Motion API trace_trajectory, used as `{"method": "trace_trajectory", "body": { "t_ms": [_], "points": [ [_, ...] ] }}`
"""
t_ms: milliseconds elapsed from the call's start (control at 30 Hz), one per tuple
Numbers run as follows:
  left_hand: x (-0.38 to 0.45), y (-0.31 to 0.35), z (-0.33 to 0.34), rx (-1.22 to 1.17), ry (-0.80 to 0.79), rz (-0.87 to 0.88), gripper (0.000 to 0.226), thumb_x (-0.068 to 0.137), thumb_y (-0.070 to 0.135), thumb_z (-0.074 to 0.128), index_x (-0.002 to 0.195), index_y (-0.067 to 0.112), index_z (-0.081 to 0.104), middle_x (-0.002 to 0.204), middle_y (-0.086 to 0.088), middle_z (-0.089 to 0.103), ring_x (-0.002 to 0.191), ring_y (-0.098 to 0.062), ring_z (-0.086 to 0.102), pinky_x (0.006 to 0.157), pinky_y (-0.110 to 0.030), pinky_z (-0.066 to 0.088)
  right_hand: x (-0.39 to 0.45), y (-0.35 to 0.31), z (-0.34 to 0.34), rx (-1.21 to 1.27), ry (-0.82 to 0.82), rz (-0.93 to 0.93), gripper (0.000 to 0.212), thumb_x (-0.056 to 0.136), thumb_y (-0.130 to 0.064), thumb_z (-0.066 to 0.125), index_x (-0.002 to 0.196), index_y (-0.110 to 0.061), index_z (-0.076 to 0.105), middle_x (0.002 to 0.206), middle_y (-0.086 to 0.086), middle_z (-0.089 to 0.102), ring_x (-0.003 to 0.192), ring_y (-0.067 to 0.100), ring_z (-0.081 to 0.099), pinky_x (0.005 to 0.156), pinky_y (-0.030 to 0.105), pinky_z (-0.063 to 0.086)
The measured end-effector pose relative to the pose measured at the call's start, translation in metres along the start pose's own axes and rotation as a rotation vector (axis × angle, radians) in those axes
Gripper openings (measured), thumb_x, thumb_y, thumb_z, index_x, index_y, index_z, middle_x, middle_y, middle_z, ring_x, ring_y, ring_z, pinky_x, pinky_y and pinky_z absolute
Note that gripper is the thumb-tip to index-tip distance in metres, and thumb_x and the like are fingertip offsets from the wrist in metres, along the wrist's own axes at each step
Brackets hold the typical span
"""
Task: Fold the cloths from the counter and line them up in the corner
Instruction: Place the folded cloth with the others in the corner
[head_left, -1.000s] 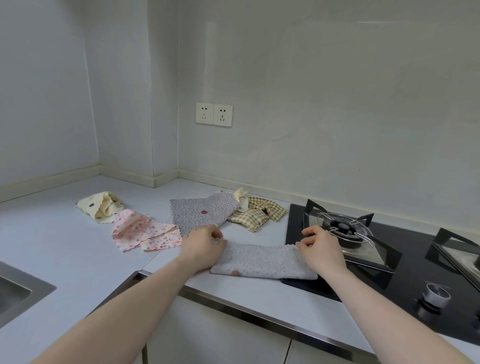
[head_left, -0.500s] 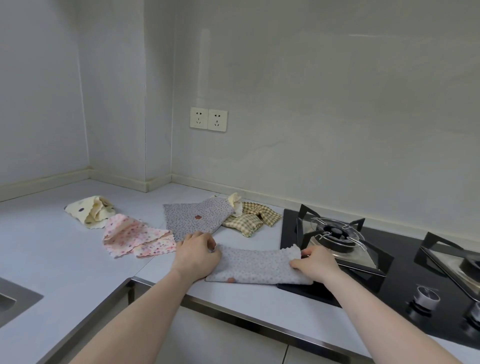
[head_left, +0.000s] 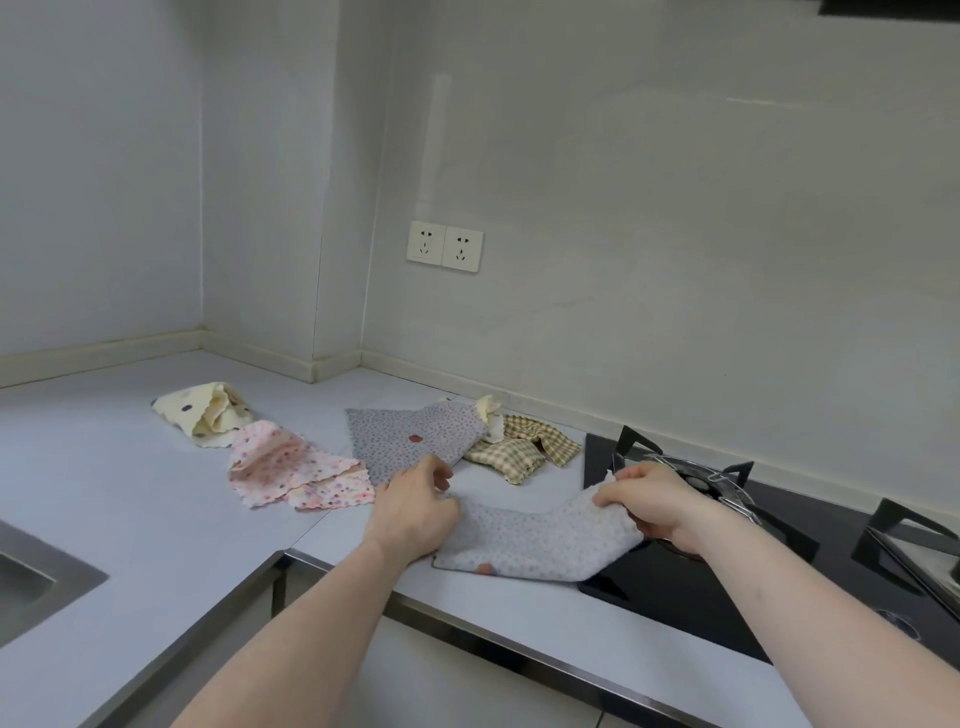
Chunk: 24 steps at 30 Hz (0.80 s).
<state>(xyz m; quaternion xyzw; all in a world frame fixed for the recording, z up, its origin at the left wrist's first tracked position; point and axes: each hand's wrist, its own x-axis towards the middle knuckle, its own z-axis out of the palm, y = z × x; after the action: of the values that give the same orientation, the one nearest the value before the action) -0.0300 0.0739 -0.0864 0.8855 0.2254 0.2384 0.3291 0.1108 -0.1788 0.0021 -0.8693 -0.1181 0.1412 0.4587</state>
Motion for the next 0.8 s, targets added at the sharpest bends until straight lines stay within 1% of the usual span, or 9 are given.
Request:
{"method": "trace_trajectory", "body": {
  "t_ms": [67, 133, 200, 233, 333, 500, 600, 700, 800],
  "points": [
    [0.0, 0.0, -0.002, -0.048, -0.003, -0.013, 0.034, 0.081, 0.026, 0.058, 0.114, 0.032, 0.053, 0.11, 0.014, 0.064, 0.107, -0.016, 0.059, 0.099, -0.039, 0.044, -0.001, -0.01, 0.007, 0.009, 0.012, -0.035, 0.031, 0.072, -0.015, 0.083, 0.097, -0.012, 0.065, 0.099, 0.009, 0.069, 0.08, 0.025, 0.064, 0.066, 0.035, 0.056],
    [0.0, 0.001, -0.003, -0.088, -0.004, -0.019, 0.034, 0.081, 0.024, 0.057, 0.113, 0.032, 0.054, 0.109, 0.015, 0.065, 0.104, -0.015, 0.061, 0.097, -0.039, 0.047, -0.004, -0.02, 0.018, 0.025, 0.023, -0.08, 0.035, 0.072, -0.02, 0.082, 0.104, -0.015, 0.067, 0.103, 0.009, 0.071, 0.084, 0.022, 0.066, 0.066, 0.033, 0.057],
    [-0.002, 0.001, -0.004, -0.126, -0.004, -0.026, 0.034, 0.083, 0.022, 0.056, 0.115, 0.03, 0.055, 0.109, 0.014, 0.066, 0.101, -0.014, 0.062, 0.093, -0.037, 0.048, -0.011, -0.028, 0.03, 0.018, 0.046, -0.133, 0.03, 0.079, -0.019, 0.079, 0.106, -0.017, 0.066, 0.099, 0.004, 0.069, 0.079, 0.016, 0.062, 0.059, 0.026, 0.049],
    [-0.002, 0.002, -0.004, -0.145, -0.003, -0.028, 0.034, 0.084, 0.021, 0.055, 0.116, 0.029, 0.056, 0.109, 0.014, 0.066, 0.101, -0.014, 0.062, 0.09, -0.035, 0.049, -0.012, -0.031, 0.037, 0.019, 0.056, -0.157, 0.03, 0.081, -0.019, 0.078, 0.108, -0.018, 0.065, 0.097, 0.003, 0.069, 0.077, 0.014, 0.062, 0.059, 0.025, 0.047],
    [-0.003, 0.003, -0.005, -0.186, 0.003, -0.034, 0.034, 0.085, 0.015, 0.052, 0.116, 0.028, 0.057, 0.109, 0.013, 0.067, 0.1, -0.014, 0.062, 0.087, -0.034, 0.048, -0.016, -0.038, 0.06, 0.01, 0.033, -0.201, 0.031, 0.083, -0.017, 0.076, 0.112, -0.018, 0.063, 0.09, 0.003, 0.071, 0.069, 0.012, 0.064, 0.056, 0.023, 0.047],
    [-0.003, 0.002, -0.006, -0.271, 0.013, -0.053, 0.036, 0.081, 0.01, 0.049, 0.112, 0.025, 0.058, 0.105, 0.012, 0.067, 0.098, -0.012, 0.062, 0.085, -0.034, 0.05, -0.021, -0.055, 0.093, 0.085, -0.094, -0.163, 0.036, 0.086, -0.007, 0.072, 0.118, -0.015, 0.057, 0.086, 0.01, 0.073, 0.059, 0.012, 0.068, 0.048, 0.021, 0.051],
    [-0.003, 0.002, -0.007, -0.357, 0.062, -0.068, 0.037, 0.073, 0.014, 0.044, 0.106, 0.024, 0.06, 0.1, 0.009, 0.068, 0.097, -0.014, 0.062, 0.083, -0.033, 0.047, -0.022, -0.06, 0.109, 0.121, -0.135, -0.168, 0.039, 0.087, -0.004, 0.07, 0.121, -0.013, 0.053, 0.088, 0.015, 0.073, 0.058, 0.015, 0.07, 0.049, 0.024, 0.054],
    [-0.001, 0.0, -0.006, -0.418, 0.098, -0.084, 0.033, 0.081, 0.0, 0.048, 0.102, 0.023, 0.061, 0.098, 0.003, 0.069, 0.097, -0.016, 0.063, 0.081, -0.031, 0.044, -0.022, -0.061, 0.127, 0.098, -0.169, -0.18, 0.042, 0.087, 0.0, 0.066, 0.124, -0.011, 0.05, 0.085, 0.017, 0.072, 0.057, 0.018, 0.068, 0.054, 0.029, 0.058],
    [0.001, -0.001, -0.006, -0.425, 0.116, -0.091, 0.032, 0.081, -0.002, 0.05, 0.097, 0.024, 0.06, 0.096, 0.001, 0.069, 0.096, -0.018, 0.064, 0.082, -0.032, 0.046, -0.022, -0.057, 0.138, 0.035, -0.214, -0.171, 0.045, 0.089, -0.004, 0.066, 0.128, -0.013, 0.048, 0.088, 0.017, 0.072, 0.06, 0.021, 0.066, 0.059, 0.033, 0.061]
  ]
}}
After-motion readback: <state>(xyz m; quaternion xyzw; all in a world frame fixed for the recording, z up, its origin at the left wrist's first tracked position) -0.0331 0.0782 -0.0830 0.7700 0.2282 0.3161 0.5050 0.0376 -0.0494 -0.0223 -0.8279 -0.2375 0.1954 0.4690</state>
